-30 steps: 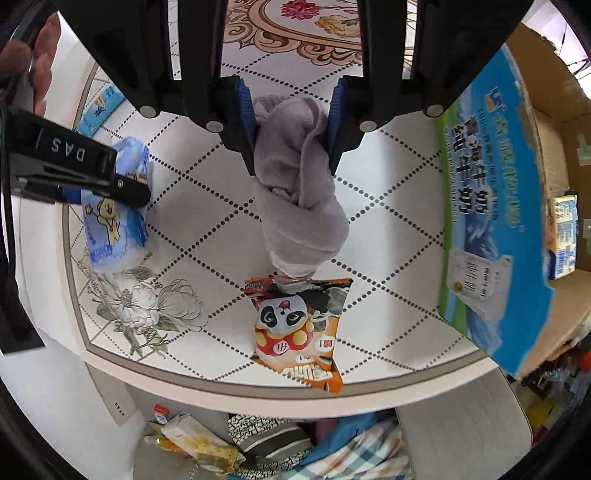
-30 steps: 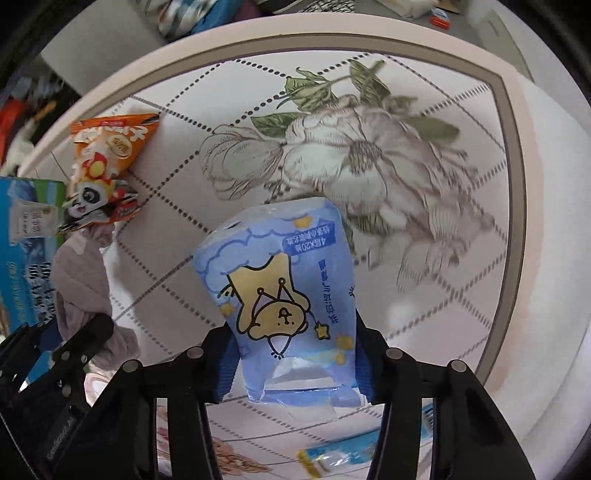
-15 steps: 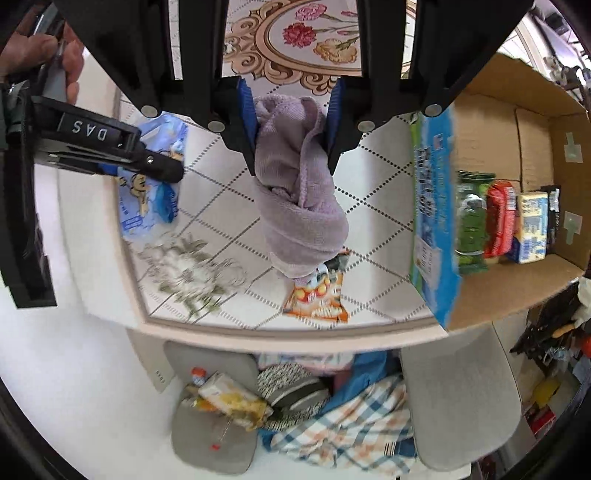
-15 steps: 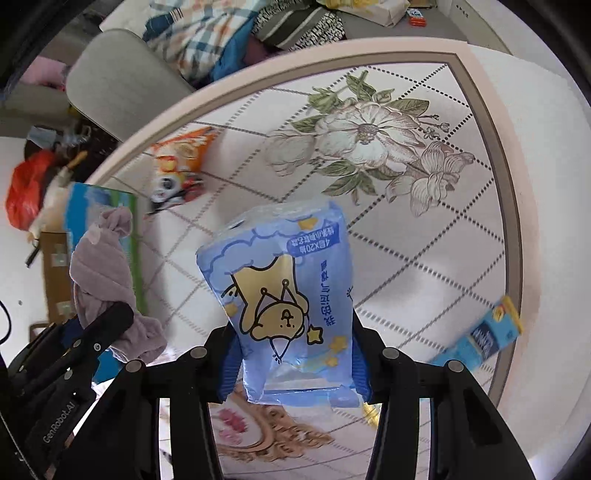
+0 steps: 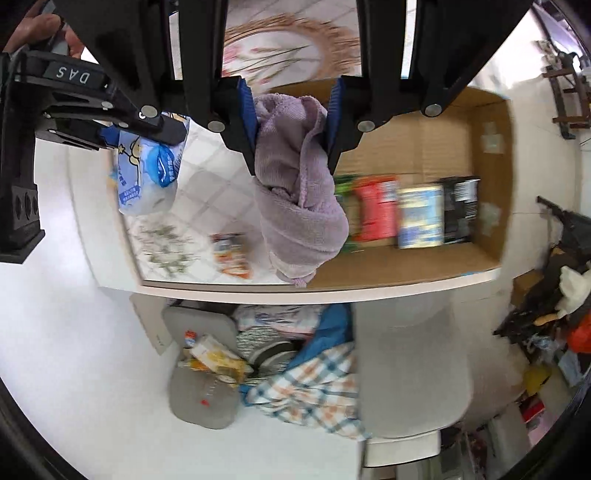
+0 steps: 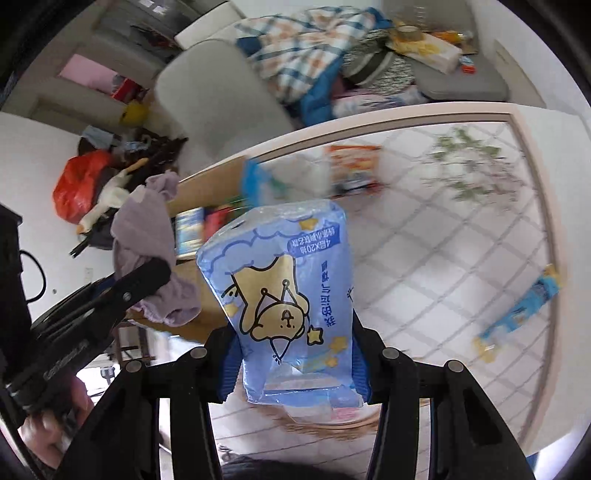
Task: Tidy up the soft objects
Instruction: 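Carry cloth and tissue pack into the box and open both tools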
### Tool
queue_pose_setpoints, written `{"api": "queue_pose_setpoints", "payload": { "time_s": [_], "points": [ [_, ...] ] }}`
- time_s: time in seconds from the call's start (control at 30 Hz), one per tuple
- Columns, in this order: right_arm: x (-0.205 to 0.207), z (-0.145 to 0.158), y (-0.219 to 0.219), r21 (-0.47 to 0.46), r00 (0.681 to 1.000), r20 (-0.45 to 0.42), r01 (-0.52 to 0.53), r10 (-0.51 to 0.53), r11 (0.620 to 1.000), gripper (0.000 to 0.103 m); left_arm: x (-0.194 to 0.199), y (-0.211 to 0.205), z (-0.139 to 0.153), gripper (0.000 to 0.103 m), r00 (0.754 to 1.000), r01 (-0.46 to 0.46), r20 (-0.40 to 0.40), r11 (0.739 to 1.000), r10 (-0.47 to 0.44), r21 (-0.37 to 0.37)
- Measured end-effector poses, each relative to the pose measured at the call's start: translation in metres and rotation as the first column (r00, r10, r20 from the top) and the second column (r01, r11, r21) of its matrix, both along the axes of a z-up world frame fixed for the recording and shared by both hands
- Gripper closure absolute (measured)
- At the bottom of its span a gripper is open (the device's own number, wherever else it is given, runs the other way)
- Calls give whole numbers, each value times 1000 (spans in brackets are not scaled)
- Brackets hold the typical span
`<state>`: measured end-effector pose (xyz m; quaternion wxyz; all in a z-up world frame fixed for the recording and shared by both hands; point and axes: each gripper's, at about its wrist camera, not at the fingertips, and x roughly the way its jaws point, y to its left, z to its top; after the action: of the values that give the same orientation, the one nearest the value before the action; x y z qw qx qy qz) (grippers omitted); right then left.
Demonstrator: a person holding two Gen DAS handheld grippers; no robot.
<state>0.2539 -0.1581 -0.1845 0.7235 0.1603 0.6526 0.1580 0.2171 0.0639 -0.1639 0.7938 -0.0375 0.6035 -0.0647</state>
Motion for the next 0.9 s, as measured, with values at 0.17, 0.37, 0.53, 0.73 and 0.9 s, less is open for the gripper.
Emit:
{"api": "queue_pose_setpoints", "payload": {
  "time_s": [0.17, 0.37, 0.53, 0.73, 0.9],
  "points": [
    [-10, -10, 98, 52, 999, -41, -29, 31, 998, 52, -4, 79, -13, 74, 998, -9, -57, 998, 13, 70],
    [-4, -54, 200, 32, 993, -99, -57, 59, 998, 52, 3, 146, -67, 74, 977, 18, -215, 991, 11, 132],
    [3, -97, 256, -1, 985, -154, -84, 83, 996, 52, 16, 184, -119, 74, 936, 3, -350, 992, 42, 127],
    [14, -141, 289, -36, 976, -198, -103, 94, 994, 52, 24, 203, -161, 74, 900, 4, -433, 991, 54, 131],
    [18, -164, 299, -48, 971, -220, -109, 96, 993, 52, 24, 209, -175, 71, 883, -1, -467, 993, 55, 115]
  ]
}}
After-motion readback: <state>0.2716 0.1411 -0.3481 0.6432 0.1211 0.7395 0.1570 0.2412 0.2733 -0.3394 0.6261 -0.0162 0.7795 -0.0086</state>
